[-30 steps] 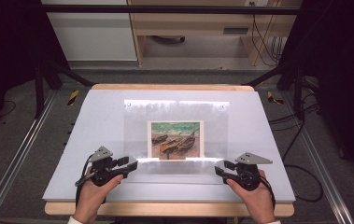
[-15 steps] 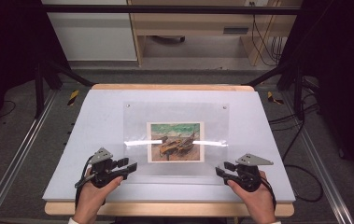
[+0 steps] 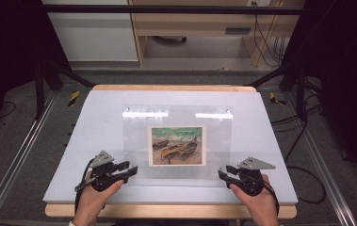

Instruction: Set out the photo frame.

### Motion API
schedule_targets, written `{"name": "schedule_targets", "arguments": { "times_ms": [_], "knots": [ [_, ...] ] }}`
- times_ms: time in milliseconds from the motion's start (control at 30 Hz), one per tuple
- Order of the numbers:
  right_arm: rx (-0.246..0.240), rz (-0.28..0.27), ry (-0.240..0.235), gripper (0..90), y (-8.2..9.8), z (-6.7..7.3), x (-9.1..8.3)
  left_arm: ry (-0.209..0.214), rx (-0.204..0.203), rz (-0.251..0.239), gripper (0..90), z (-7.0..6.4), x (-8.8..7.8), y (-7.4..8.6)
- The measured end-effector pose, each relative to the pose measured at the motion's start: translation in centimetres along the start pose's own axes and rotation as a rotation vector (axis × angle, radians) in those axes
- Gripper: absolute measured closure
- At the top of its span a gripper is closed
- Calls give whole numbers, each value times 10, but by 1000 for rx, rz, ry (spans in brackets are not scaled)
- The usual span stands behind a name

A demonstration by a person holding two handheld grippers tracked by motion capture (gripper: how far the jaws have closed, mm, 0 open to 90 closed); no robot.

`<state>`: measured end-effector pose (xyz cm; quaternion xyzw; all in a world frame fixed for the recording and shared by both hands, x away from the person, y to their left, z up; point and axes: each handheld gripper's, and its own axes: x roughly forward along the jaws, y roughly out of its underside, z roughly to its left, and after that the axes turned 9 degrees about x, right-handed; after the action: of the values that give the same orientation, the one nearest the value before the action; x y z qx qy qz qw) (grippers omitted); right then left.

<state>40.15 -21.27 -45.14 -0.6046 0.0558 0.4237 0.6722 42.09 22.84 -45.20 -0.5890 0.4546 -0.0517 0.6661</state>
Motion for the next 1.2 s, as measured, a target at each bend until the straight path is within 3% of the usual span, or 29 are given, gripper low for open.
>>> {"name": "schedule_targets", "arguments": {
  "times_ms": [1133, 1200],
  "knots": [
    [-6, 8, 13, 628, 9, 3, -4, -28, 14, 29, 544, -10, -4, 5],
    [-10, 6, 11, 629, 9, 2, -4, -26, 1, 24, 545, -10, -4, 7]
  ]
}}
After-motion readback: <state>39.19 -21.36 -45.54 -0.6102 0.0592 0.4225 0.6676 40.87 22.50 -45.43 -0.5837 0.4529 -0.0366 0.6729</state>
